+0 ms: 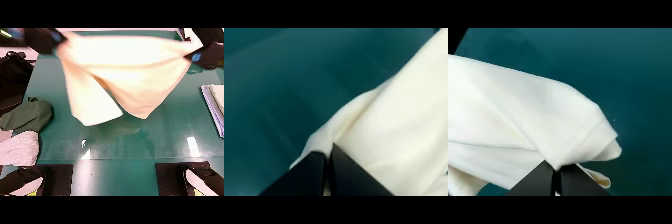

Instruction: Fold the shirts.

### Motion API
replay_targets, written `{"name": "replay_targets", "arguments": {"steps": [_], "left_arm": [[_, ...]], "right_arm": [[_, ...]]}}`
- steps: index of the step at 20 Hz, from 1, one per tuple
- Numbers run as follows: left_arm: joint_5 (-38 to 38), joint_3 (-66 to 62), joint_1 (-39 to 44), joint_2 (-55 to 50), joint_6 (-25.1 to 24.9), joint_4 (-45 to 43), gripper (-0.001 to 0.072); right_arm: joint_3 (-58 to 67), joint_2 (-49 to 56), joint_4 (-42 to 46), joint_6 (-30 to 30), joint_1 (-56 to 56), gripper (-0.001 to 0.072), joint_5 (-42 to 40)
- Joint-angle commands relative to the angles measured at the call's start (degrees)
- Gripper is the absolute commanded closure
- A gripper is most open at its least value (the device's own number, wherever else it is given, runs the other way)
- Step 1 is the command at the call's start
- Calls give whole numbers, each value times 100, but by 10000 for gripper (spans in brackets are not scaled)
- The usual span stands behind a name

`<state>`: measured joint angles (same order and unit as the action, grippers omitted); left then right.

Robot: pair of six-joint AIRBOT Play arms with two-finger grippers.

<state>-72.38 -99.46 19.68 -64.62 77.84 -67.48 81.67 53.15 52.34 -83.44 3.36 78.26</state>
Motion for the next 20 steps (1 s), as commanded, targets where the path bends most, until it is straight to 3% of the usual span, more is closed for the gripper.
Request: {"name": "replay_targets", "arguments": {"steps": [1, 6, 7, 8, 9, 10, 15, 20], "left_arm": [[-334, 1318, -2, -472, -85, 149, 681], [605, 3265, -2, -662, -535, 1045, 677], [730, 3309, -4, -662, -529, 1115, 456], [787, 3241, -22, -651, -505, 1104, 67], [732, 3058, -114, -649, -387, 1008, 25], [581, 2828, -317, -649, -297, 1005, 104], [553, 2483, -2173, -444, 157, 1008, 101], [905, 4391, -2658, -444, 74, 1185, 102]], "right_arm": [[-1027, 275, 35, 87, -7, 694, -46], [-1670, 557, 35, 166, -4, 694, -256], [-1668, 584, 22, 166, -4, 694, -286], [-1670, 579, 26, 166, -4, 694, -348], [-1665, 577, 20, 166, -4, 694, -396], [-1665, 577, 22, 166, -4, 694, -426], [-1665, 577, 22, 166, -2, 694, -455], [-1665, 579, 20, 166, 0, 693, -566]]}}
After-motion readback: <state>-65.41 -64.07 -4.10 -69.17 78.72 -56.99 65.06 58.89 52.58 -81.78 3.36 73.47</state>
